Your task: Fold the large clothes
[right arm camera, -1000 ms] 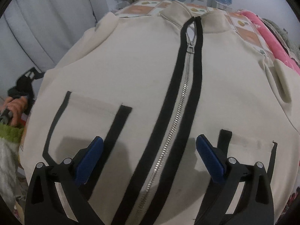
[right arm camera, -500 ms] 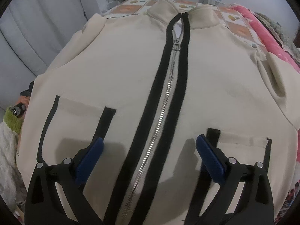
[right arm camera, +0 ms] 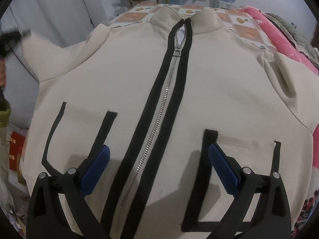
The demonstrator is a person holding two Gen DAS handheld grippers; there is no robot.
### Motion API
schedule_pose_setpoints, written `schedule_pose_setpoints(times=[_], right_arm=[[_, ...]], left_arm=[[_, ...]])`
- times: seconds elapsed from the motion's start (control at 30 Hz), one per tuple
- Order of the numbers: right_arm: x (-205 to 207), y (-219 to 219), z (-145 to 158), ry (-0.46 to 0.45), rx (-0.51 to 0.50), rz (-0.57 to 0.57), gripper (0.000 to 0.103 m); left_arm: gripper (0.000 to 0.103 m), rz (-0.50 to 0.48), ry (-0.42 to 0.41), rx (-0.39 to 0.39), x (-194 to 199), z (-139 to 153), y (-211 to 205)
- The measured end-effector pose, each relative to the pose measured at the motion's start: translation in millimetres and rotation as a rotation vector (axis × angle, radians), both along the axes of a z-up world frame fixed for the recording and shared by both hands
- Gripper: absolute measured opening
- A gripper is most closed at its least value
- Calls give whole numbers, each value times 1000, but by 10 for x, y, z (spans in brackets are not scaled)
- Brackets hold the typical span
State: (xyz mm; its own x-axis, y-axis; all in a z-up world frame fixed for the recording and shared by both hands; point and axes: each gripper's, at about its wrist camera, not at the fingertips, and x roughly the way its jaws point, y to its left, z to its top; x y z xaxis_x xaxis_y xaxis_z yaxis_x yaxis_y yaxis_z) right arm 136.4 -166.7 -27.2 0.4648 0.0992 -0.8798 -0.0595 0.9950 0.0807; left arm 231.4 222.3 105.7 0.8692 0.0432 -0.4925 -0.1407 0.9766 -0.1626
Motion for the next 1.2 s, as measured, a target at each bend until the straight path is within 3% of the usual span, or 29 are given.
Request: schedule_pose_setpoints(times=[0.03,0.13,0.2,0.27,0.33,0.4,0.53,0.67,0.87,0.93,1.07,1.2], right_arm=[[-18,-26,18,-6,1,-5,96],[-83,-132,77,-25,3,-27,96],[-122,-220,103,-35,2,-48,96],[-182,-358,124,-39,2,-83,96],[-248,-505,131,-38,5,-115,96],[-320,-657,130,-30,6,-145,96],[-439,-917,158,-11,28,-185,96],[-487,-1104,320,-34,82,-207,96],[-243,-1355,545,-105,232,-262,96],[-99,-1379,594,-121,251,-266,91],[308,-1302,661,-146,225,-242,78],[824,-1192,461,-108,101,-244,67]], left_arm=[[8,-82,-55,140,-132,182,-422],[9,-315,-118,383,-518,311,-1448],[12,-465,-78,456,-734,139,-1967],[12,-534,-27,476,-874,-100,-2252],[19,-569,66,463,-968,-460,-2423],[45,-569,182,415,-1007,-829,-2432],[48,-523,331,338,-1144,-1262,-2238],[54,-551,274,151,-1389,-1135,-1930],[53,-488,247,-2,-1336,-1086,-1676],[52,-458,233,-58,-1251,-1053,-1606],[51,-413,222,-77,-941,-1082,-1668],[41,-370,319,39,-663,-1322,-1860]])
